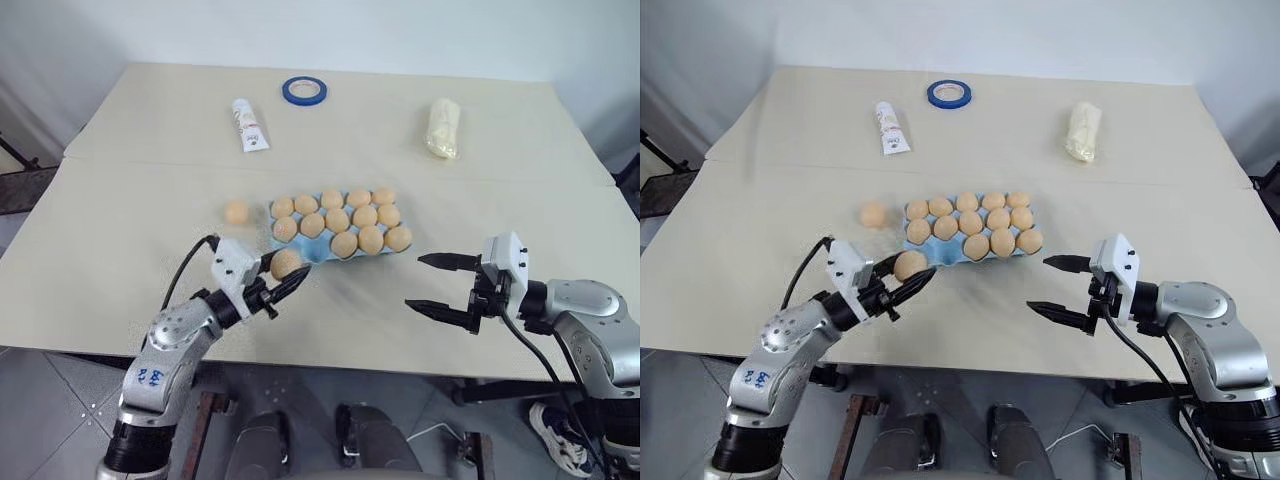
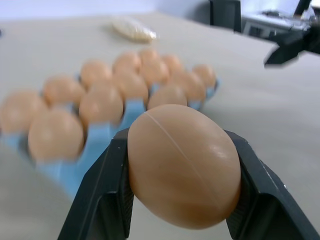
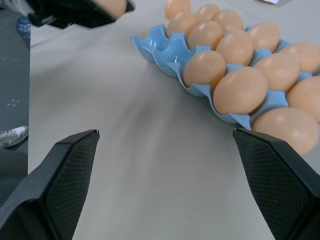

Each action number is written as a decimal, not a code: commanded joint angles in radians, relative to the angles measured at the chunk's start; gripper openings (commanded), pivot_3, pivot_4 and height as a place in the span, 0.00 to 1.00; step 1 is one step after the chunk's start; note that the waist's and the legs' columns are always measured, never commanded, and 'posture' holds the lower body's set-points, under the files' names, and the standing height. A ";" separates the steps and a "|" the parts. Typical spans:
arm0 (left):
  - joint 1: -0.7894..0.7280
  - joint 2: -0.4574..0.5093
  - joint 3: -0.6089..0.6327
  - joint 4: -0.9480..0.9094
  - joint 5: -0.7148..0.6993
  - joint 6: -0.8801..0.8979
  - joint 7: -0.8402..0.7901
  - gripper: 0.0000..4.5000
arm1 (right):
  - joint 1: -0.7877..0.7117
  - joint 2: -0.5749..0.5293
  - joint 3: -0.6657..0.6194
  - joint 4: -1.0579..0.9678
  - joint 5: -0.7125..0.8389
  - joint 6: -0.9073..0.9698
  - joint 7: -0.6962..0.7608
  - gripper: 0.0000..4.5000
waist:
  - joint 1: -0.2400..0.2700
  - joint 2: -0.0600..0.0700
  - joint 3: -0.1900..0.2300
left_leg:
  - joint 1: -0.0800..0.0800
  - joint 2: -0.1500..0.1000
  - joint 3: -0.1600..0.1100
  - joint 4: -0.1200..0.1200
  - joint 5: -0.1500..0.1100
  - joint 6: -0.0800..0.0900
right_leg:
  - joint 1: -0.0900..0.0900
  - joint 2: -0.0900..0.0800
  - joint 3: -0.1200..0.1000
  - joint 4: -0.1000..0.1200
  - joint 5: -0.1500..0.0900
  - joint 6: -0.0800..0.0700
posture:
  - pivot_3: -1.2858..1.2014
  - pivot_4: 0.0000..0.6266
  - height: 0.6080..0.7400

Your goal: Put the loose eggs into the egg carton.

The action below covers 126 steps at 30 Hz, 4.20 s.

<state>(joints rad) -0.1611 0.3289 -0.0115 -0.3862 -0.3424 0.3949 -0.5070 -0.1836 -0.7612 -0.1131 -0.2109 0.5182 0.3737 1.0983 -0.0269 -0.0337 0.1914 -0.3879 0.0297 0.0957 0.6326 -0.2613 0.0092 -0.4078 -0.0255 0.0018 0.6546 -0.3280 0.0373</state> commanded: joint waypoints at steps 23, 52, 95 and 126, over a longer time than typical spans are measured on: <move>-0.228 -0.127 -0.079 0.292 0.114 -0.187 0.031 0.99 | 0.107 0.013 -0.079 -0.103 0.047 -0.033 -0.048 1.00 | 0.000 0.000 0.000 | 0.000 0.000 0.001 0.002 0.001 0.000 | 0.000 0.001 0.001 0.000 0.001 0.002 | 0.52 0.24 1.00; 0.164 0.313 0.420 0.172 -0.079 -0.017 -0.148 0.99 | 0.053 0.006 -0.056 -0.029 0.043 -0.044 0.009 1.00 | 0.000 0.000 0.000 | 0.000 0.000 0.000 -0.003 0.000 -0.001 | -0.001 -0.002 0.001 -0.002 -0.001 -0.001 | 0.52 0.24 1.00; -0.803 0.149 0.145 1.543 0.254 -0.537 -0.157 0.58 | 0.021 0.002 -0.037 -0.021 0.018 -0.026 -0.015 1.00 | 0.002 -0.001 0.001 | -0.002 0.000 0.002 0.003 0.001 0.000 | -0.003 -0.001 -0.001 0.003 0.001 0.001 | 0.52 0.24 1.00; -0.474 0.187 0.014 0.702 0.080 -0.244 -0.586 0.35 | 0.056 0.031 -0.032 -0.045 0.014 -0.047 -0.038 1.00 | 0.001 -0.001 0.001 | 0.000 -0.001 0.002 0.003 0.005 0.001 | -0.001 -0.002 0.001 0.005 0.003 0.000 | 0.52 0.24 1.00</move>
<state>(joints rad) -0.6111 0.5211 -0.0036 0.3151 -0.2621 0.1763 -1.1084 -0.1317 -0.7346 -0.1261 -0.2292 0.5268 0.3465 1.0646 -0.0257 -0.0348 0.1920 -0.3879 0.0291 0.0974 0.6359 -0.2561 0.0100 -0.4088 -0.0269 0.0023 0.6592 -0.3247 0.0375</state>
